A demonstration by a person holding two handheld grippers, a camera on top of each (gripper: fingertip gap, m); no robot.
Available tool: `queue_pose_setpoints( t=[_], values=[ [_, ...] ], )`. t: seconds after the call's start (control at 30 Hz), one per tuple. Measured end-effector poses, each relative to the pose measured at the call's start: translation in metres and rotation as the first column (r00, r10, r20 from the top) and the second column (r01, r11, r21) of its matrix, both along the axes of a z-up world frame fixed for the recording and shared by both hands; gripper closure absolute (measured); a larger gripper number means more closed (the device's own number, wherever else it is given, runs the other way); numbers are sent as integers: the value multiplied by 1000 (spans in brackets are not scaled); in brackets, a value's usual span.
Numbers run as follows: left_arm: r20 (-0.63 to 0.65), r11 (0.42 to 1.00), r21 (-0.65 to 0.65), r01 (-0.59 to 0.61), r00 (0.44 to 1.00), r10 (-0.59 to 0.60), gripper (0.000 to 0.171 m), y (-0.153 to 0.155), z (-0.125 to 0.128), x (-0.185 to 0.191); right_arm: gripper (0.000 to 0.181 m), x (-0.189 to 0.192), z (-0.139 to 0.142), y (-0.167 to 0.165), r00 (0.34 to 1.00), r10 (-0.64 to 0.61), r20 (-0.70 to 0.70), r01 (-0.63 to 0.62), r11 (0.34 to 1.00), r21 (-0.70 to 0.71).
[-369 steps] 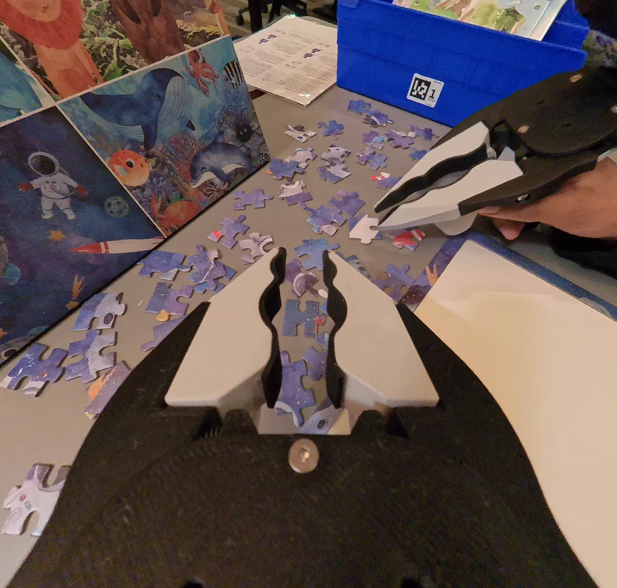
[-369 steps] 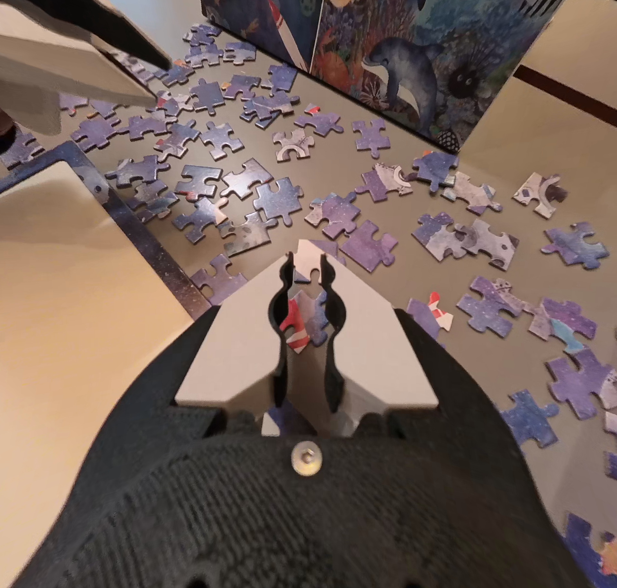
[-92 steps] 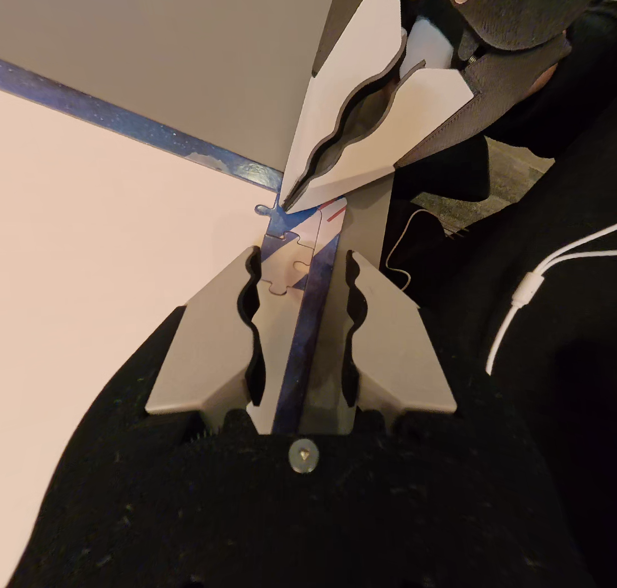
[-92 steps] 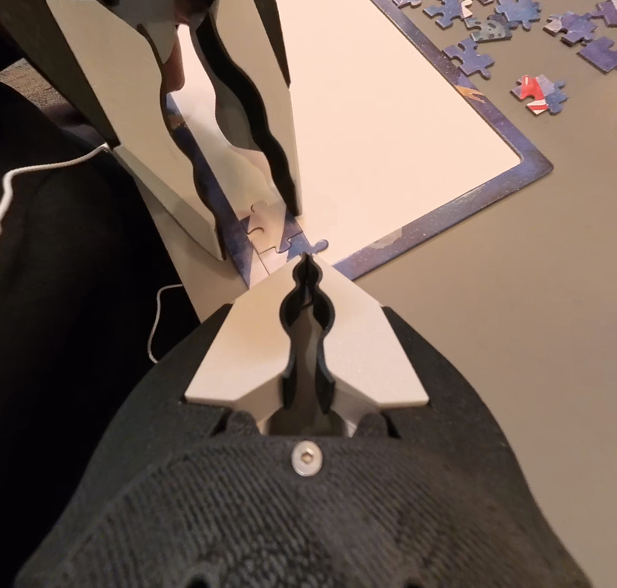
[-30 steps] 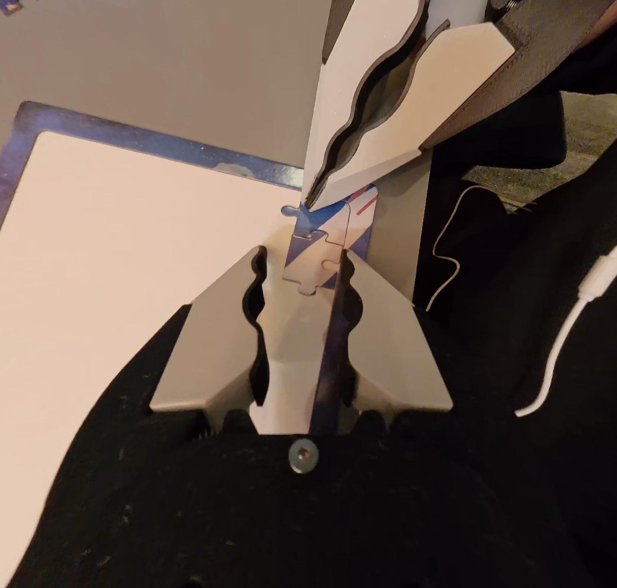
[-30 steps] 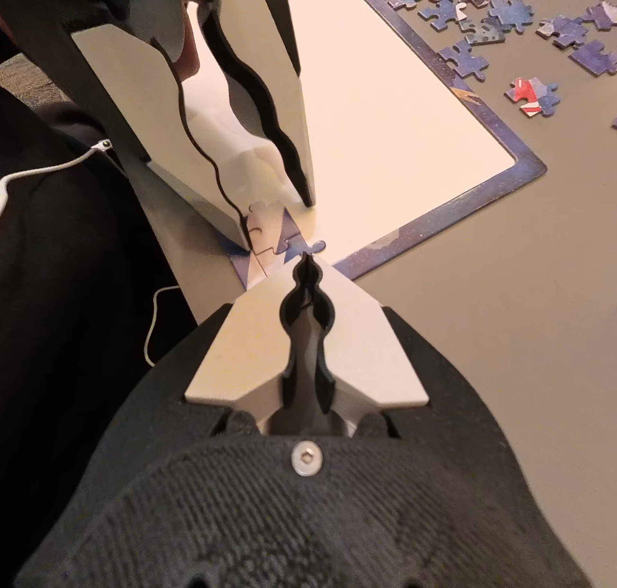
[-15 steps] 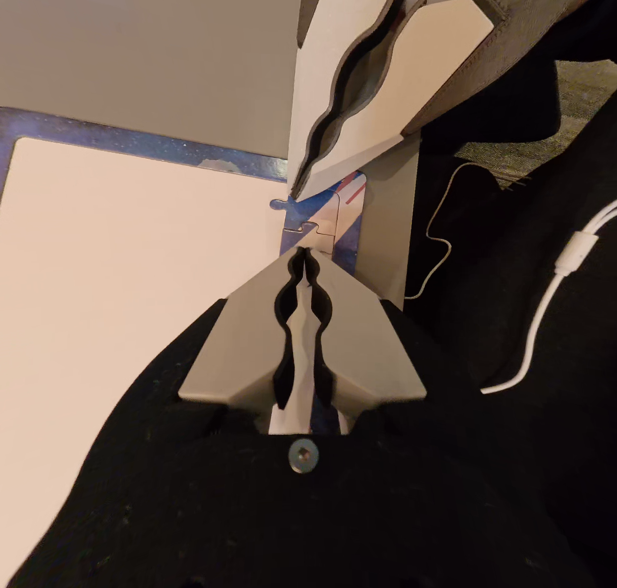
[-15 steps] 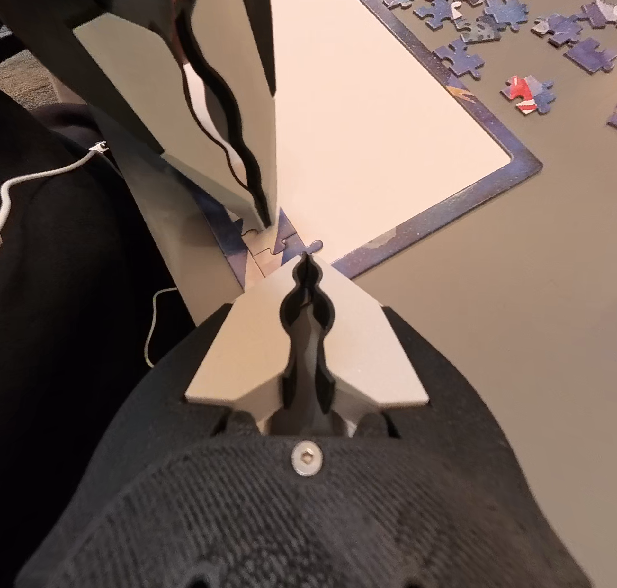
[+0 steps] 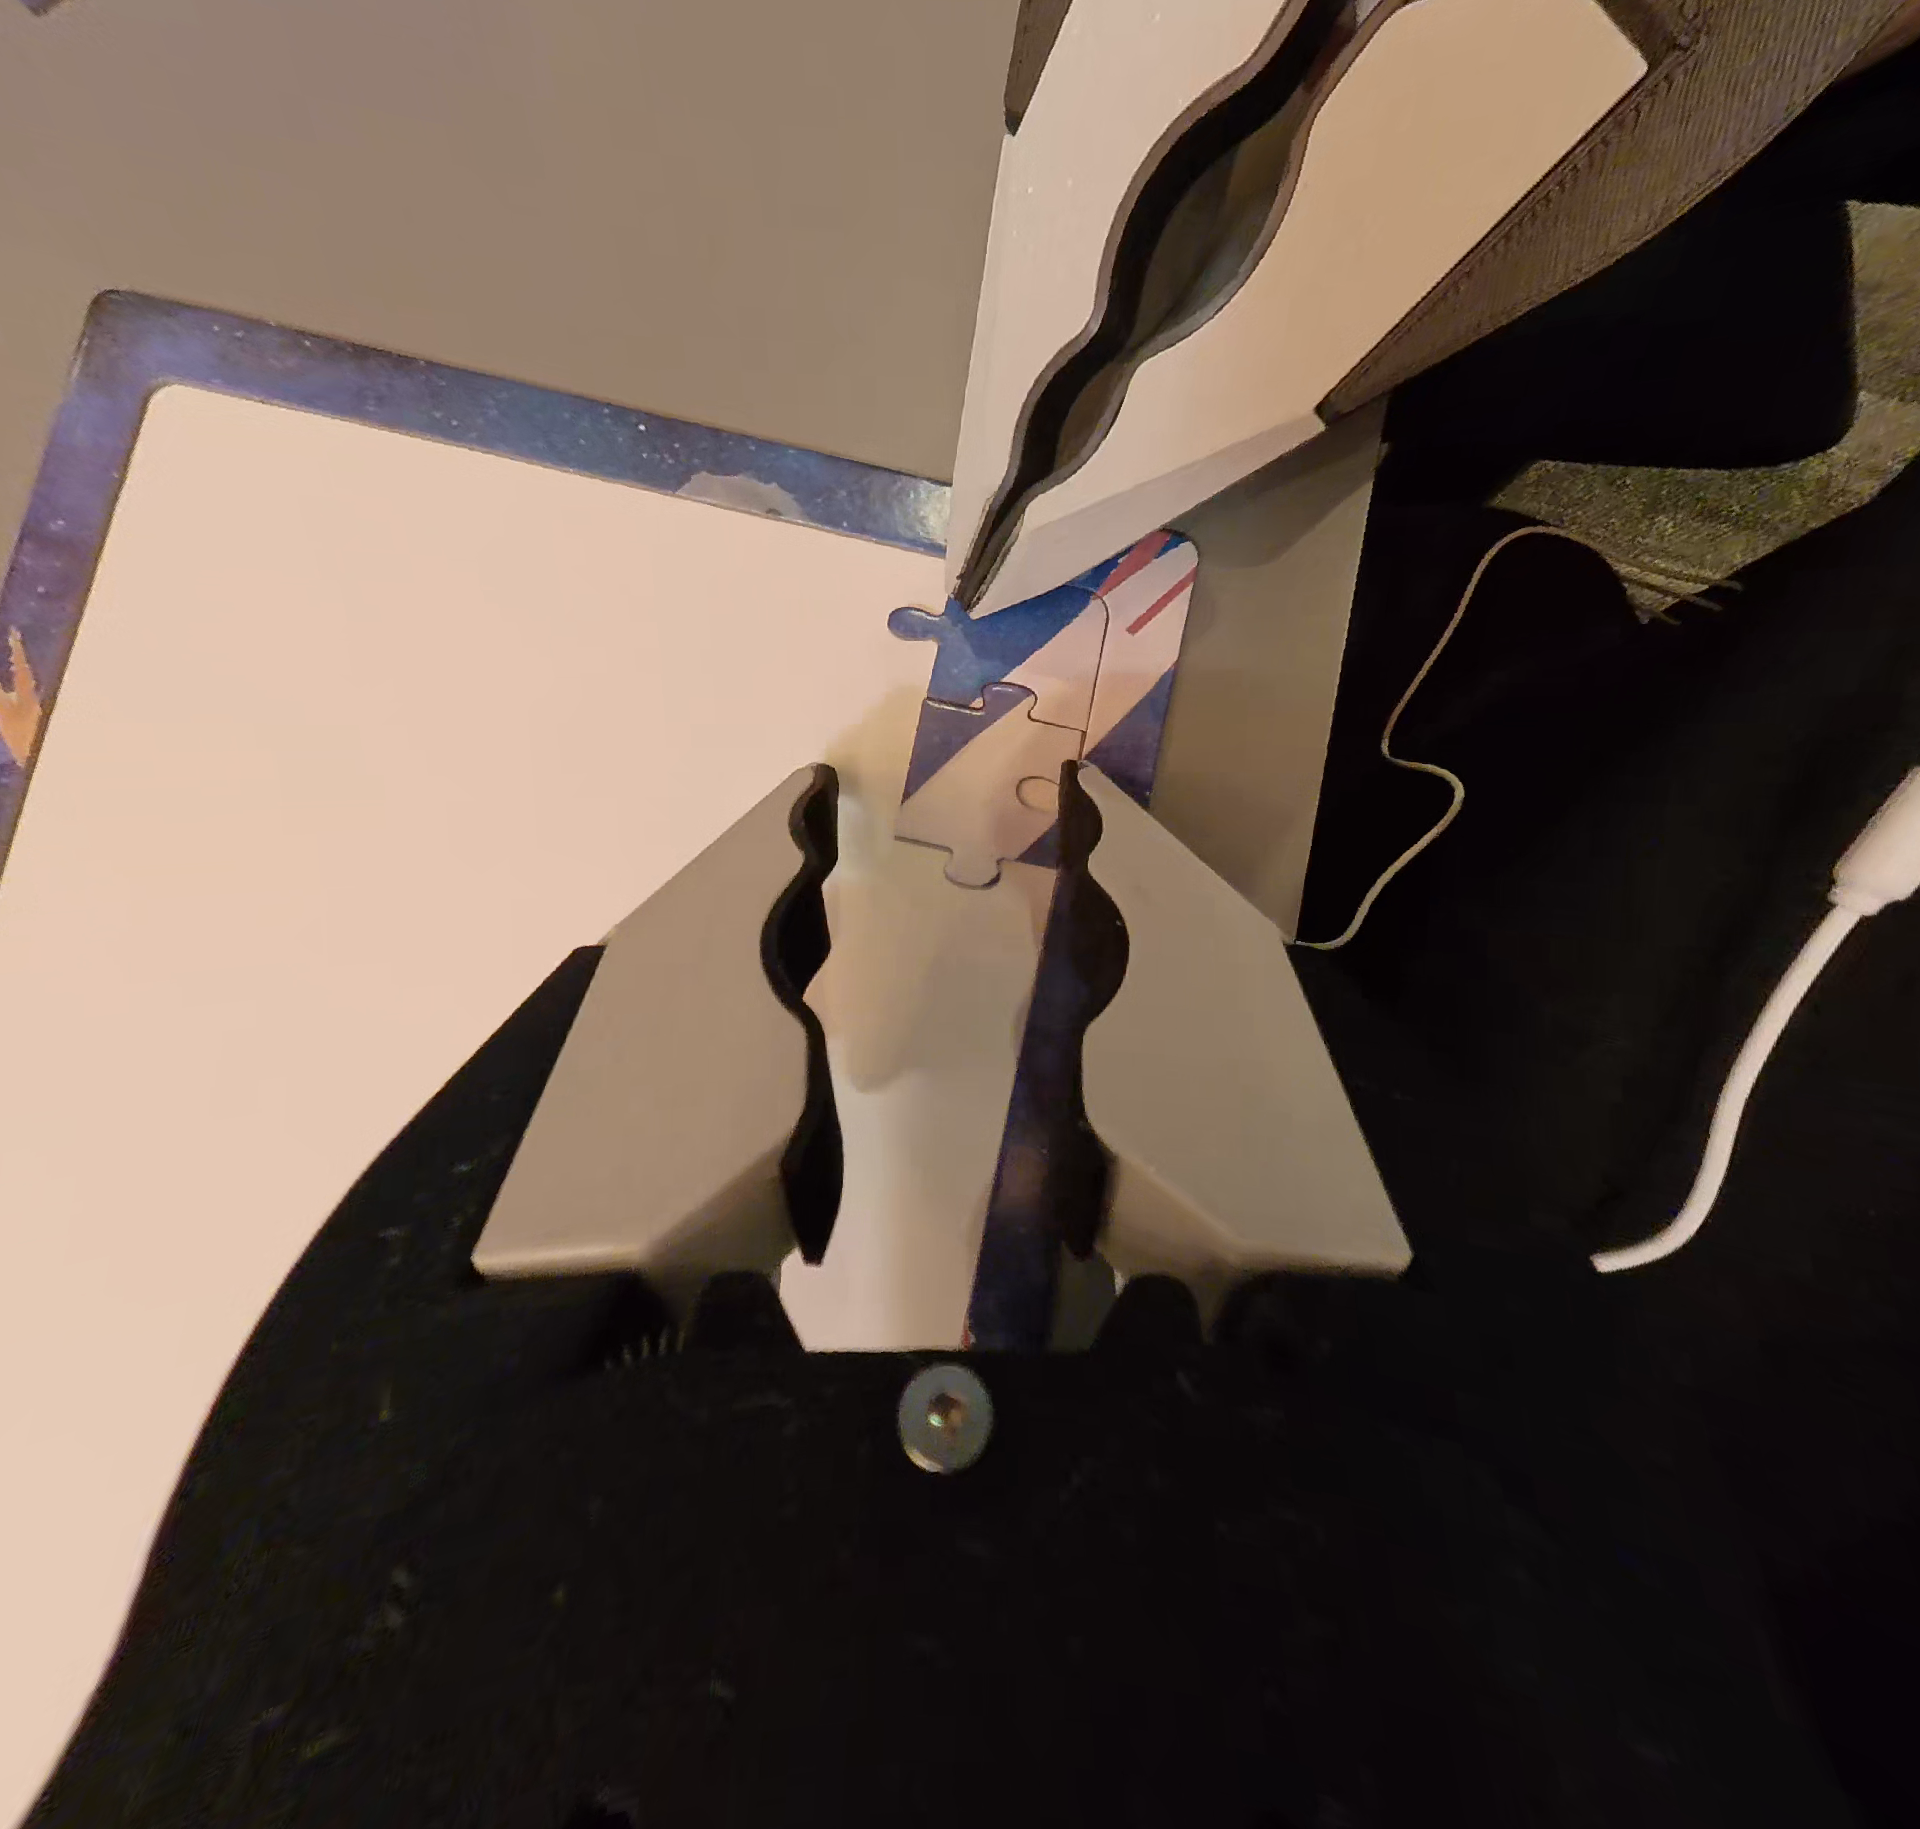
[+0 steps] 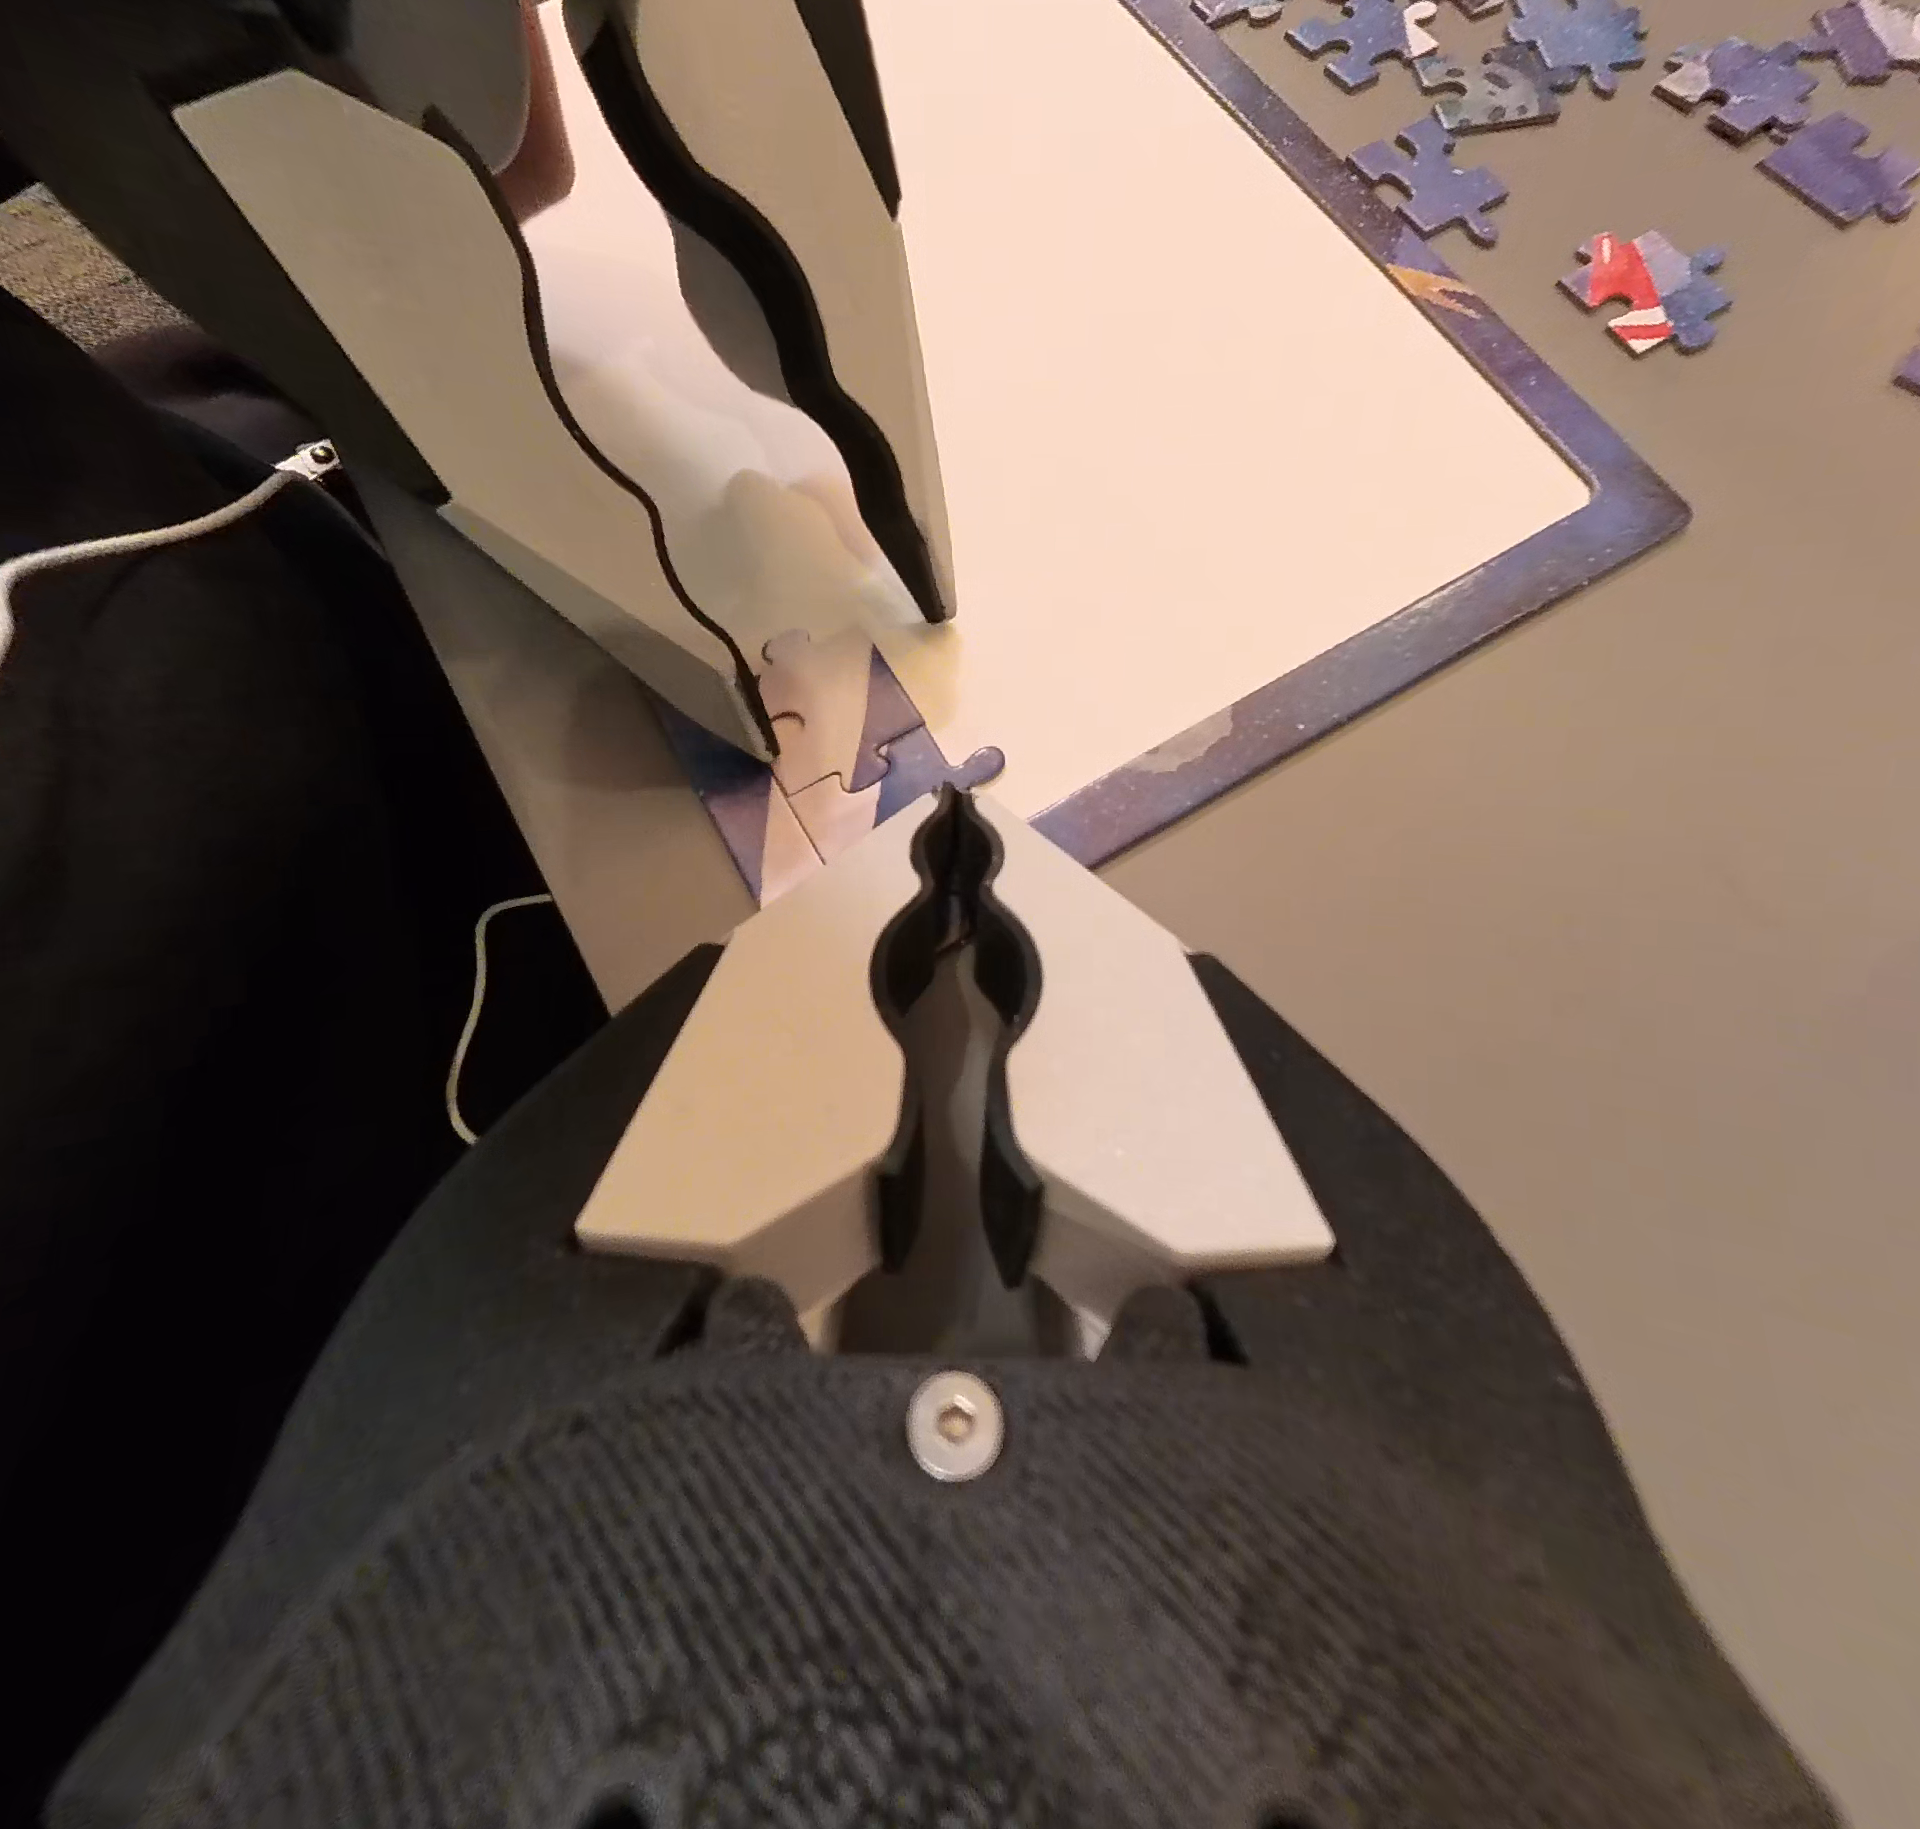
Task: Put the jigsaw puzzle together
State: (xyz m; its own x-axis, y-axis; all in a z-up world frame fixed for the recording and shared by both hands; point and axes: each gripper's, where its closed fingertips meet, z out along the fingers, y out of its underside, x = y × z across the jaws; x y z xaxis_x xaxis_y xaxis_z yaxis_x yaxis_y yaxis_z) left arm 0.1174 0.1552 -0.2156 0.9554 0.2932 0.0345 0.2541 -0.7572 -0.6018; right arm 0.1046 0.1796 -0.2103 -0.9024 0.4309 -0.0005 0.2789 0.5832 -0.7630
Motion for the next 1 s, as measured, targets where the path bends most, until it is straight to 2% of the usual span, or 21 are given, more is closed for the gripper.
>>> queue_pose_setpoints(
  t=[0.07,0.17,0.3,0.37,0.6,0.7,1.0],
  values=[
    [-9,1000,-10,4,1000,-4,126,-1,0,0,181,0,0,0,1000,0,0,0,1000,0],
    [-37,999,-36,6,999,-8,140,-4,-1,-1,181,0,0,0,1000,0,1,0,1000,0],
    [-42,998,-52,26,999,-28,141,-4,-1,-1,181,0,0,0,1000,0,-2,0,1000,1],
    [-39,997,-56,52,998,-54,147,-3,-1,2,181,0,0,0,1000,0,-3,0,1000,1],
    [-53,993,-100,58,997,-63,148,-4,-1,3,181,0,0,0,1000,-1,-4,1,1000,1],
    [-54,989,-123,76,995,-83,149,-4,-1,6,181,-7,-1,6,999,-45,-23,45,999,16],
    [-54,995,-79,64,996,-68,149,-3,1,6,181,-7,-1,5,999,-39,-32,39,999,20]
  ],
)
